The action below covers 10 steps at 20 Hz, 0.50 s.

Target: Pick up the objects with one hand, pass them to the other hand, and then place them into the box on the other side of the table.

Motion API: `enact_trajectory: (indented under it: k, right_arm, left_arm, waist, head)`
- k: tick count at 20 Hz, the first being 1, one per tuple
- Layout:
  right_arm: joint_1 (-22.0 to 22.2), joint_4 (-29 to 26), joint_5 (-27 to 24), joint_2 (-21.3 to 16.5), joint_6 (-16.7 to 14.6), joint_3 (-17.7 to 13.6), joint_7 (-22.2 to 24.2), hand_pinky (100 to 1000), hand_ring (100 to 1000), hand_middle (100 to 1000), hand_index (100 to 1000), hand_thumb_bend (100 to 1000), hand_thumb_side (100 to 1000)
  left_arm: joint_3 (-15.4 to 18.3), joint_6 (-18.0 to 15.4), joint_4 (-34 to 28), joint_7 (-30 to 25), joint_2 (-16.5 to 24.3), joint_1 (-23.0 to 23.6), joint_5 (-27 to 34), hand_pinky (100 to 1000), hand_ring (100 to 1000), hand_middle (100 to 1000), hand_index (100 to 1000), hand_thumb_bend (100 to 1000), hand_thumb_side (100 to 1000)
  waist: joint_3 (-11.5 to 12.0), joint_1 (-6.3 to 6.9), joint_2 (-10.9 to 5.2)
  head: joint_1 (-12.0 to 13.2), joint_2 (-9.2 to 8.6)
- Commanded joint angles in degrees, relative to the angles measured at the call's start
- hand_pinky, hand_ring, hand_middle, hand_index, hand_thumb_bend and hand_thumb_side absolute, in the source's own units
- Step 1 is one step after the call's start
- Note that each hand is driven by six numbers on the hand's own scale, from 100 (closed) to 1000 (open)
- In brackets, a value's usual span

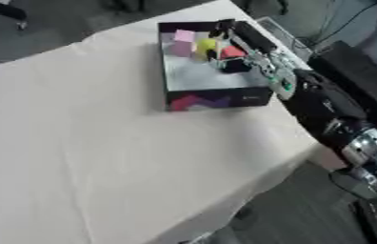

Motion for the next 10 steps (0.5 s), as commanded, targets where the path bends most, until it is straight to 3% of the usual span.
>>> enact_trajectory:
  k: [1, 3, 6, 7, 10]
  right_arm:
    - [-0.39, -0.2, 0.83, -2.71, -0.08, -1.3, 0.01, 644, 728, 643, 870, 100, 230]
    - [-0.33, -0.32, 0.89, -2.71, -0.01, -1.35, 0.02, 644, 728, 643, 870, 100, 230]
    - [-1.24, -2.85, 1.52, -0.92, -1.51, -0.13, -1.5, 680, 753, 701, 886, 100, 141]
    - [-1.19, -4.05, 2.08, -0.31, -2.24, 0.06, -2.24, 685, 757, 705, 887, 100, 100]
    - [-0.12, -8.16, 3.94, 1.64, -4.77, 0.42, -4.77, 709, 780, 728, 901, 100, 100]
  left_arm:
    - [1.08, 0.03, -0.69, 1.27, -0.21, -0.07, -1.01, 755, 536, 559, 701, 100, 881]
    - [1.02, 0.03, -0.69, 1.42, -0.29, -0.01, -1.2, 755, 536, 559, 701, 100, 881]
    - [2.29, 1.49, -0.69, 2.76, -2.8, 2.04, -0.51, 760, 543, 564, 696, 100, 876]
    - [2.42, 1.89, -0.69, 3.0, -4.0, 2.27, -0.85, 761, 545, 567, 695, 100, 867]
    - [2.33, 2.64, -0.69, 3.21, -7.97, 2.24, -3.04, 763, 551, 573, 696, 100, 851]
  waist:
    - [0.07, -0.3, -0.66]
    - [0.07, -0.3, -0.66]
    - [0.44, -1.24, -1.43]
    - [0.42, -1.31, -1.6]
    - [0.22, -1.26, -1.94]
  head:
    - [-0.31, -0.65]
    - [-0.31, -0.65]
    - [9.84, -0.45]
    - [12.0, -0.21]
    - [17.11, 0.38]
